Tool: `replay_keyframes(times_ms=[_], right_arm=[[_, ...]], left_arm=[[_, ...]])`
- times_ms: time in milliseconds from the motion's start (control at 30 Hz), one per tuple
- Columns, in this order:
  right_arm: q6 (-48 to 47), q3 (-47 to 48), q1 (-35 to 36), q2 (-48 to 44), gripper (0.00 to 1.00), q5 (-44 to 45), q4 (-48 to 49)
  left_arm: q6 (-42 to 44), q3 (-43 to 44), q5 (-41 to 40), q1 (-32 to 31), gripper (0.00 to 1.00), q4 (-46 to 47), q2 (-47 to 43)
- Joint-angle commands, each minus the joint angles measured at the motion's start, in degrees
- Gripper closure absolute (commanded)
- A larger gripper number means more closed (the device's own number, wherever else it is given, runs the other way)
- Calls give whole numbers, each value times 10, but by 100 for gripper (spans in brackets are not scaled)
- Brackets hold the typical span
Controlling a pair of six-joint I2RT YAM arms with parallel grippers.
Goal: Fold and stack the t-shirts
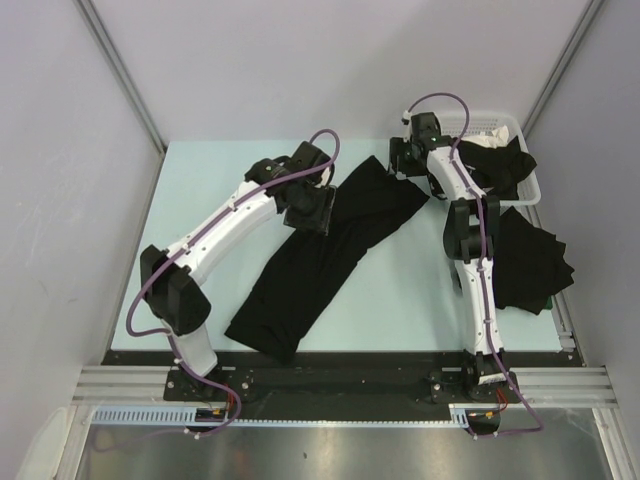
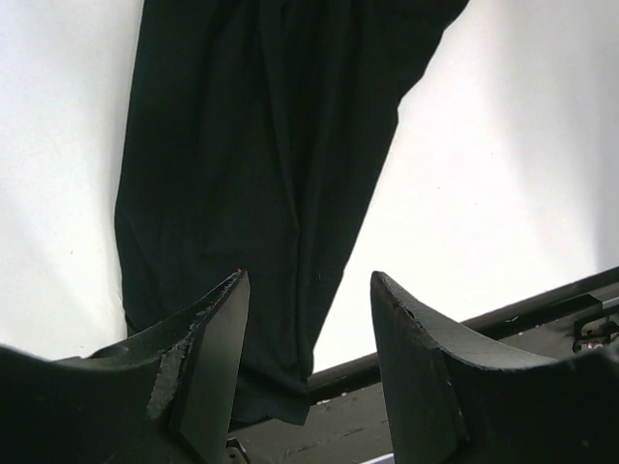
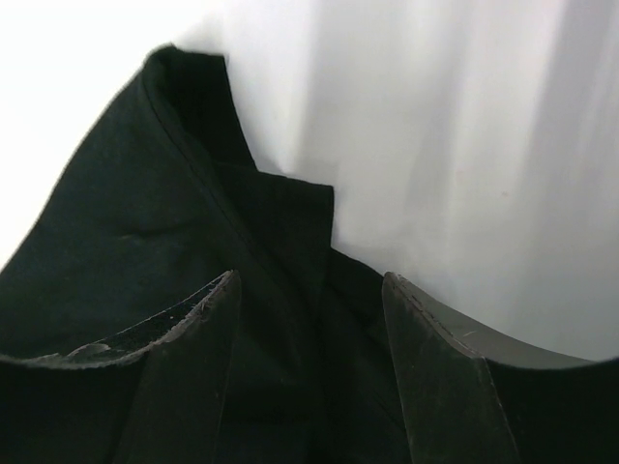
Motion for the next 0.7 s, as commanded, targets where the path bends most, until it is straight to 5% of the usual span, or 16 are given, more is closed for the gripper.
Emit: replay_keyframes(times_ms=[0, 667], right_arm=[[1, 27, 5, 11, 35, -19, 3], [22, 19, 16, 39, 40, -29, 3]], left_arm=[[-1, 31, 7, 7, 41, -6, 10], [3, 68, 13, 16, 41, -23, 30]])
